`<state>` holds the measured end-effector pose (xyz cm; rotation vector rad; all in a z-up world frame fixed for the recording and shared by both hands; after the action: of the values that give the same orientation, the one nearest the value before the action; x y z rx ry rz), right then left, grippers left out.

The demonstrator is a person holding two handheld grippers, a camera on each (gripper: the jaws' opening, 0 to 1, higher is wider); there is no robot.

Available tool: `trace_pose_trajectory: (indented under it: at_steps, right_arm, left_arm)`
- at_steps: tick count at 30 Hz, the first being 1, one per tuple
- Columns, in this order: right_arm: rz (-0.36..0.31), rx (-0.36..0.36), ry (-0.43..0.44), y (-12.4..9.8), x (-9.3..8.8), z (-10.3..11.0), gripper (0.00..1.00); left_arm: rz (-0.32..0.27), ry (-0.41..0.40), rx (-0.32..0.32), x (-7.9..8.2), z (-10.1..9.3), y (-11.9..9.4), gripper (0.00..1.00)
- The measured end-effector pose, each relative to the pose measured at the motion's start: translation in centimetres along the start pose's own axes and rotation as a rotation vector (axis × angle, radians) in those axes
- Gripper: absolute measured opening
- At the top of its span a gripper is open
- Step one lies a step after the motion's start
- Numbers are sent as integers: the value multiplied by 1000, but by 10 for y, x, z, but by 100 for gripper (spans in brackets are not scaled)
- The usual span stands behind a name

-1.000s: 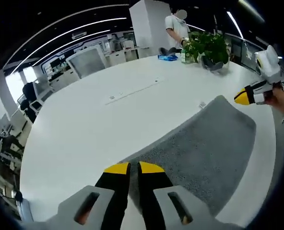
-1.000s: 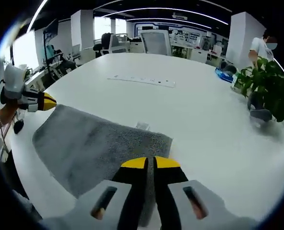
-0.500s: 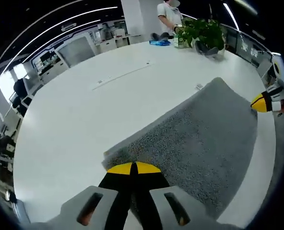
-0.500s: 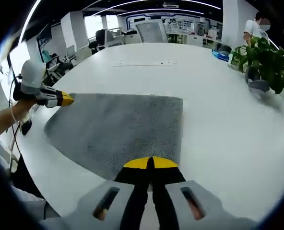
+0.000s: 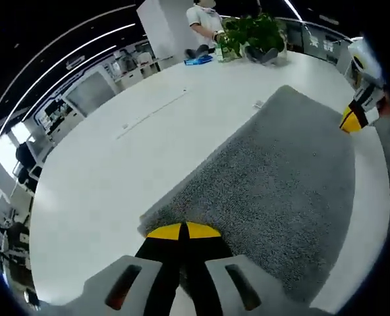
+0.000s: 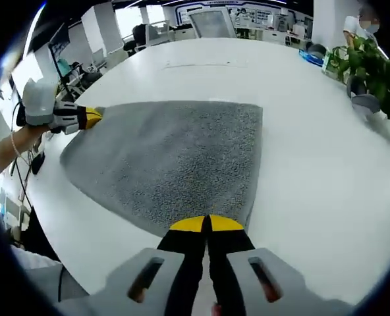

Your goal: Fold the towel on the table until its edges align and the towel forms a compact rectangular stack.

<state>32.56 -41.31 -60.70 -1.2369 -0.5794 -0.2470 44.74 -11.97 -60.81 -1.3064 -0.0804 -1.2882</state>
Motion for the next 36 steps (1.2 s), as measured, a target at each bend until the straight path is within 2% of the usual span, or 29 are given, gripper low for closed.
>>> trace_pose_trajectory:
  at_steps: [4, 7, 12, 18, 27, 36]
  right_arm:
    - [54, 42, 7, 2, 4, -3, 0]
    - [88, 56, 10, 3, 6, -4, 0]
    - [104, 39, -38, 3, 5, -1, 0]
    - [124, 11, -93, 4, 6, 1, 0]
    - [110, -13, -145, 7, 10, -1, 0]
    - [145, 17, -136, 8, 17, -6, 0]
  left_arm:
    - [-7, 2, -7, 0, 0, 2, 1]
    - [19, 22, -2, 3, -1, 3, 1]
    - [44, 54, -5, 4, -2, 3, 1]
    - [51, 45, -27, 3, -2, 1, 1]
    - [80, 70, -32, -1, -9, -7, 1]
    - [101, 78, -41, -11, -16, -23, 1]
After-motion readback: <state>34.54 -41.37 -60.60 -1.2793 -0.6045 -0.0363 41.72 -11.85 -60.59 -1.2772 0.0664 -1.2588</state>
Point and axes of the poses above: the point that each gripper's makers call its tool centre point, and the gripper's own axes: y roughly forward along the fingers, z roughly to its left, x roughly out of its top, the point moved 6 cm from there along -y, roughly backward along the fingers, and after that the axes turned 6 degrees about x, right-handed, at the moved point
